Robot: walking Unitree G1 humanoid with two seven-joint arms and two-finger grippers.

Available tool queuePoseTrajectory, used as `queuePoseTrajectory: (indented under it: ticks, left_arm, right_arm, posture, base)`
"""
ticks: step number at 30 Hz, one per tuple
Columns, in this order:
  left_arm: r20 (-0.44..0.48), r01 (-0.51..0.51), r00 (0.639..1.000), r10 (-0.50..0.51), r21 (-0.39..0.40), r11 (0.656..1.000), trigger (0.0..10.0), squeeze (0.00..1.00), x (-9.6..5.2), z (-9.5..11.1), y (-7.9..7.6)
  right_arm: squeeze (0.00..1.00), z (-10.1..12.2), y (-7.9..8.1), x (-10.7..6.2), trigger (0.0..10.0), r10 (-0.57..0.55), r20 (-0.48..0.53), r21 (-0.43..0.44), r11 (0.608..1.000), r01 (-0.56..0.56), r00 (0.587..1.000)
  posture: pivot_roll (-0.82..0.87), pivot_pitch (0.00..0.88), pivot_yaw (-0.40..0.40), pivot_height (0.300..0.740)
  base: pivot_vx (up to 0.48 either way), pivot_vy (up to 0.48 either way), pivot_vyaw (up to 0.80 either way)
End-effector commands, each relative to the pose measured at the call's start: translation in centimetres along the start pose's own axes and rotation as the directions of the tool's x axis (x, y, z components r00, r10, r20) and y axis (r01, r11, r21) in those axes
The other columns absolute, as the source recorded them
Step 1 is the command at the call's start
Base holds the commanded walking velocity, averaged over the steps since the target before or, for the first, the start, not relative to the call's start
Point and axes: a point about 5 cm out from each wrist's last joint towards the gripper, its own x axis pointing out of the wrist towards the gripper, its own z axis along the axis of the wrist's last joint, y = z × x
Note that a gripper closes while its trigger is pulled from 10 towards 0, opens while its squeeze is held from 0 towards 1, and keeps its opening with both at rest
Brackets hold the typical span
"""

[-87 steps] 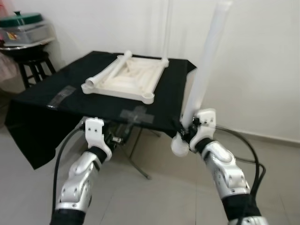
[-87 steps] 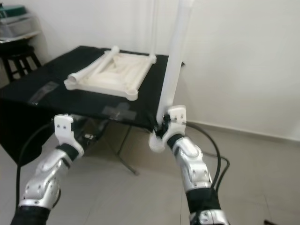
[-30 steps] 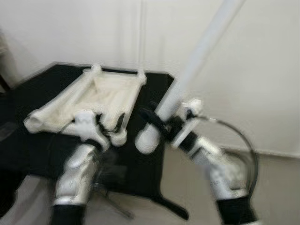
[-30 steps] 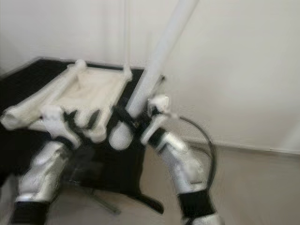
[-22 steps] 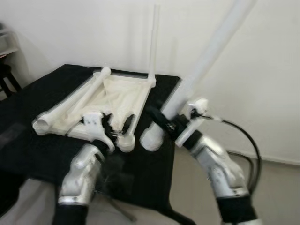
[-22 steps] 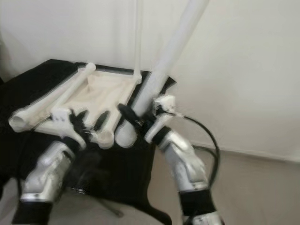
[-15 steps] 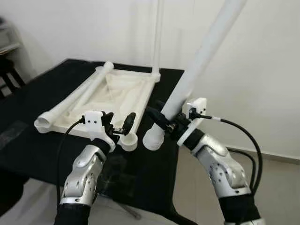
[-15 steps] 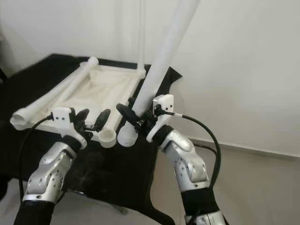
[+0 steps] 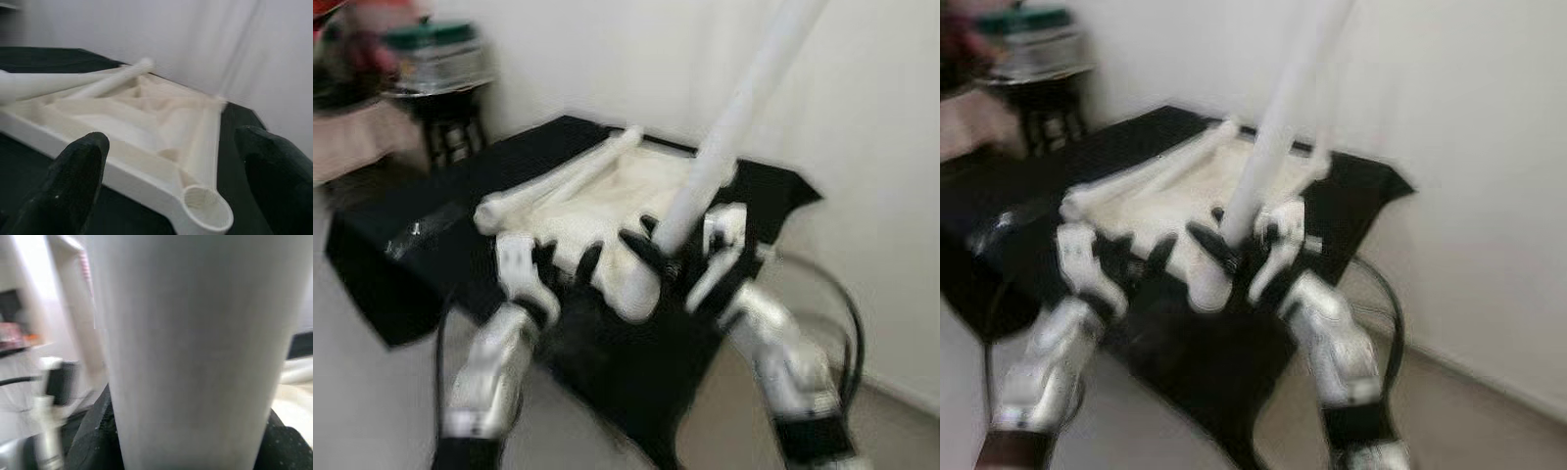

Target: Building children table

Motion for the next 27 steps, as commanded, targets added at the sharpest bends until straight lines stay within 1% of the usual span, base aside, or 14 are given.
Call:
queuePoseTrajectory:
  ticks: [1,17,18,20,22,27]
  left_arm:
    - [0.008,0.032,0.999,-0.032,-0.010,0.999,10.0,0.00,0.39,0.20,-0.81]
    - [0.009,0.037,0.999,-0.037,-0.012,0.999,10.0,0.00,0.45,0.27,-0.80]
    - [0.009,0.038,0.999,-0.038,-0.011,0.999,10.0,0.00,0.47,0.28,-0.82]
    - [0.009,0.038,0.999,-0.038,-0.011,0.999,10.0,0.00,0.47,0.28,-0.82]
    - [0.010,0.037,0.999,-0.037,-0.013,0.999,10.0,0.00,0.42,0.30,-0.77]
    - [0.012,0.036,0.999,-0.036,-0.014,0.999,10.0,0.00,0.38,0.31,-0.75]
  right_arm:
    - [0.00,0.77,-0.60,-0.45,10.0,-0.023,0.020,-0.029,0.999,0.024,1.000]
    - [0.00,0.68,-0.97,-0.51,10.0,-0.048,0.012,-0.047,0.998,0.049,0.999]
    - [0.00,0.64,-1.06,-0.49,10.0,-0.060,0.009,-0.068,0.996,0.061,0.998]
    - [0.00,0.64,-1.06,-0.49,10.0,-0.060,0.009,-0.068,0.996,0.061,0.998]
    - [0.00,0.64,-1.11,-0.34,10.0,-0.079,0.016,-0.070,0.994,0.080,0.997]
    - [0.00,0.63,-1.13,-0.29,10.0,-0.086,0.019,-0.067,0.994,0.087,0.996]
  posture:
    - [-0.09,0.000,-0.028,0.740]
    - [-0.09,0.000,-0.026,0.740]
    - [-0.09,0.000,-0.028,0.740]
    - [-0.09,0.000,-0.028,0.740]
    - [-0.09,0.000,-0.029,0.740]
    - [-0.09,0.000,-0.030,0.740]
  base:
    - [0.000,-0.442,0.80]
    - [0.000,-0.430,0.80]
    - [0.000,-0.424,0.69]
    - [0.000,-0.424,0.69]
    - [0.000,-0.420,0.00]
    - [0.000,-0.420,0.00]
